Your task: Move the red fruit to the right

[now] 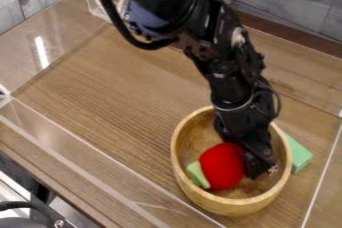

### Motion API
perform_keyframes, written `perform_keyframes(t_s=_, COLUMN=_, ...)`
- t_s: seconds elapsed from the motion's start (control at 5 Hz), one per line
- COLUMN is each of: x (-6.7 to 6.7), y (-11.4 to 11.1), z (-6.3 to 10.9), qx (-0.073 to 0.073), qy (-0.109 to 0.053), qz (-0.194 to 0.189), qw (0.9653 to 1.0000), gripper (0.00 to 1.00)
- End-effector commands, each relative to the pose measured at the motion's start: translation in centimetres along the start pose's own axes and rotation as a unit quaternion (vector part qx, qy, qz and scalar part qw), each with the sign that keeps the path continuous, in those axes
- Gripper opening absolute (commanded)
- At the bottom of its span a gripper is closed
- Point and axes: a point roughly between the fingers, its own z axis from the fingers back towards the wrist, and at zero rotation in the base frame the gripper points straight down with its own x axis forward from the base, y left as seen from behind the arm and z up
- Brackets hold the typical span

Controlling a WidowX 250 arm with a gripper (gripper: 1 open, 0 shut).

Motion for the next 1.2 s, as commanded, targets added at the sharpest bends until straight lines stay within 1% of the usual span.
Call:
perform_keyframes(t_s=0.0, x=0.9, y=-1.3, z=2.2, qx=0.014, qy=-0.027, qz=0.021, qw=0.9993, gripper=0.0)
perform_keyframes(t_s=0.2, x=1.4, y=-0.8, z=2.2, qx=0.015, qy=-0.028, qz=0.036, qw=0.9989, gripper=0.0)
perform_keyframes(t_s=0.4, x=1.9, y=-0.4, z=2.2, qx=0.015, qy=-0.028, qz=0.05, qw=0.9983, gripper=1.0)
perform_keyframes(t_s=0.6, x=2.0, y=-0.8, z=3.0, qx=0.02, qy=-0.032, qz=0.065, qw=0.9972, gripper=0.0)
perform_keyframes(t_s=0.8, x=2.6, y=-0.5, z=5.5, qx=0.038, qy=-0.047, qz=0.1, qw=0.9932, gripper=0.0)
perform_keyframes(t_s=1.0, x=3.2, y=1.0, z=8.7, qx=0.064, qy=-0.07, qz=0.148, qw=0.9844, gripper=0.0)
